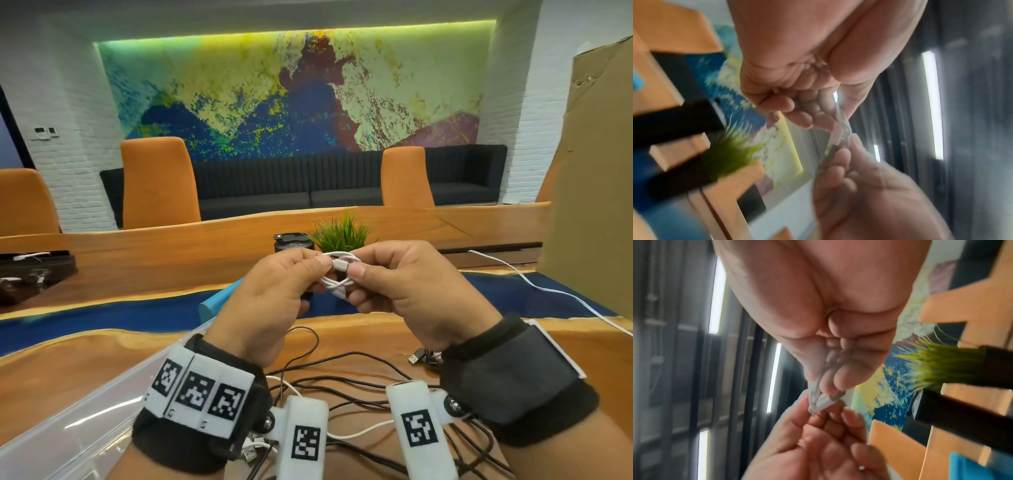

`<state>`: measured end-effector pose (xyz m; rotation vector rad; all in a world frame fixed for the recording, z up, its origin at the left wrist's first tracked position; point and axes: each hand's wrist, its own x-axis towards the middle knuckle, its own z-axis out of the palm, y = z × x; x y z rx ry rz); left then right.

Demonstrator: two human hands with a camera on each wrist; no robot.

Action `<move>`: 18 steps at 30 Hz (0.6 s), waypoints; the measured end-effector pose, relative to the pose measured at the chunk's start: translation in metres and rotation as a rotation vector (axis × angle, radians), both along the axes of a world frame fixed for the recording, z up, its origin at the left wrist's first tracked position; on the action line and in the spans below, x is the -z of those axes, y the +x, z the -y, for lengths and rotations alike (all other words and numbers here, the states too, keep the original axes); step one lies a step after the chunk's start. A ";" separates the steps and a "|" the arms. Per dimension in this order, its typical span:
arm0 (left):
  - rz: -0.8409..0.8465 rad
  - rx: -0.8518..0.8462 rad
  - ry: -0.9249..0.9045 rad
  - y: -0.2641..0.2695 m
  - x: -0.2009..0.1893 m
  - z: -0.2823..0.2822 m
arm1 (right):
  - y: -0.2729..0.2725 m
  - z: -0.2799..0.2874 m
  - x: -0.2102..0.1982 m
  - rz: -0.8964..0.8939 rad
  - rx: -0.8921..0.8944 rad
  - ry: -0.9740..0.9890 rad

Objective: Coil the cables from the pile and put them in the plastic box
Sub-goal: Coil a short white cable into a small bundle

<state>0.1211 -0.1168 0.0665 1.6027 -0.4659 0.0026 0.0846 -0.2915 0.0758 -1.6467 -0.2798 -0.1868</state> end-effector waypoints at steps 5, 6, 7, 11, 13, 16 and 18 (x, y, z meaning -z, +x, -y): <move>-0.485 0.280 -0.379 0.000 -0.002 0.006 | 0.005 -0.001 0.006 -0.070 -0.080 0.202; -0.486 0.255 -0.383 0.001 0.000 0.007 | 0.005 -0.001 0.006 -0.021 -0.025 0.103; -0.459 0.209 -0.364 0.001 0.001 0.009 | 0.005 -0.001 0.006 0.060 0.045 -0.030; -0.336 0.079 -0.239 -0.004 0.005 0.016 | 0.003 0.000 0.005 0.397 0.299 -0.420; -0.226 0.099 -0.200 -0.009 0.004 0.018 | 0.002 0.002 0.004 0.465 0.308 -0.466; 0.192 0.017 0.065 -0.011 0.004 0.016 | -0.002 0.011 -0.002 0.332 0.211 -0.348; 0.422 -0.042 0.240 -0.010 0.004 0.013 | -0.007 0.017 -0.009 0.237 0.145 -0.341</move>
